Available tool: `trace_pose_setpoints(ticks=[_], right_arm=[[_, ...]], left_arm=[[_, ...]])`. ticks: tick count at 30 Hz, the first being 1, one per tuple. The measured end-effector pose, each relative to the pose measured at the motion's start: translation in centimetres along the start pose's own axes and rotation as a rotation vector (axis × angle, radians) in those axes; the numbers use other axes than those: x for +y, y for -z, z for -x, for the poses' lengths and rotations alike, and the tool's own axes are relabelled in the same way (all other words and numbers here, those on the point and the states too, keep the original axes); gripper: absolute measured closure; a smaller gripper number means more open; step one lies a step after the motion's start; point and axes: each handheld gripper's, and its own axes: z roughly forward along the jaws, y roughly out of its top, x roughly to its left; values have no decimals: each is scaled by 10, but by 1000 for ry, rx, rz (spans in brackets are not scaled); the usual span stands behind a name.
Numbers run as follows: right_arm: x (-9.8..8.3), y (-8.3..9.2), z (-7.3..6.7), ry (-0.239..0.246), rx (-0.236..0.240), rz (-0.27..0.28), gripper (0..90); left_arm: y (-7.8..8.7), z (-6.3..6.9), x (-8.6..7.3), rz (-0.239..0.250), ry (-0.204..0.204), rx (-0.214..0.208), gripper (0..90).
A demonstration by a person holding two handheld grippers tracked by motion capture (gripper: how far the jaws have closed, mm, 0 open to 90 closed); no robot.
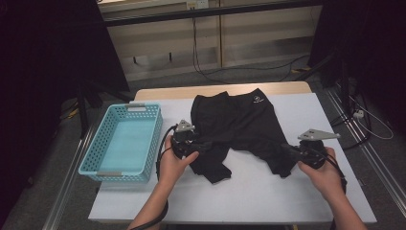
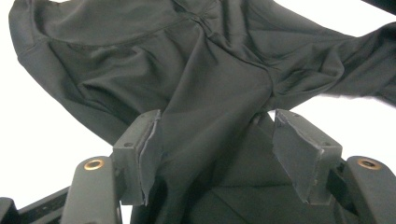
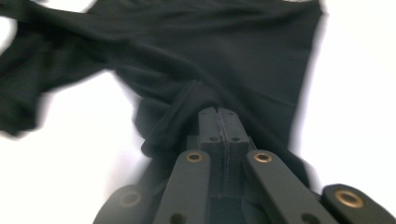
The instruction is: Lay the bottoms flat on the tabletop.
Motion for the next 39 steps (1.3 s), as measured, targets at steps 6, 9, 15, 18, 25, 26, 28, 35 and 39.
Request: trace_pose_setpoints(ticks=[6, 9, 15, 18, 25, 26, 28, 35, 39], right_arm=[[-11, 0, 11, -7, -47, -36, 780], [-3, 1, -1, 30, -47, -3, 716], [8, -6, -24, 103, -6, 14, 627], [7, -16, -29, 126, -3, -17, 615], [-4, -37, -21, 102, -19, -116, 710], [-5, -38, -19, 94, -20, -121, 747], [-7, -40, -16, 80, -8, -132, 811], [-6, -35, -17, 70, 32, -121, 877], [-2, -25, -28, 83, 58, -87, 877]], left_arm=[[-4, 4, 2, -3, -3, -16, 338], [-6, 4, 3, -5, -1, -20, 330], [-6, 4, 2, -10, 14, -32, 291], [-5, 5, 1, -13, 17, -39, 277], [-4, 5, 0, -16, 13, -40, 259], [-4, 5, 0, -18, 15, -41, 258], [-4, 6, 0, -20, 13, -39, 258], [-5, 7, 1, -21, 11, -45, 257], [-6, 8, 2, -17, 12, -46, 257]])
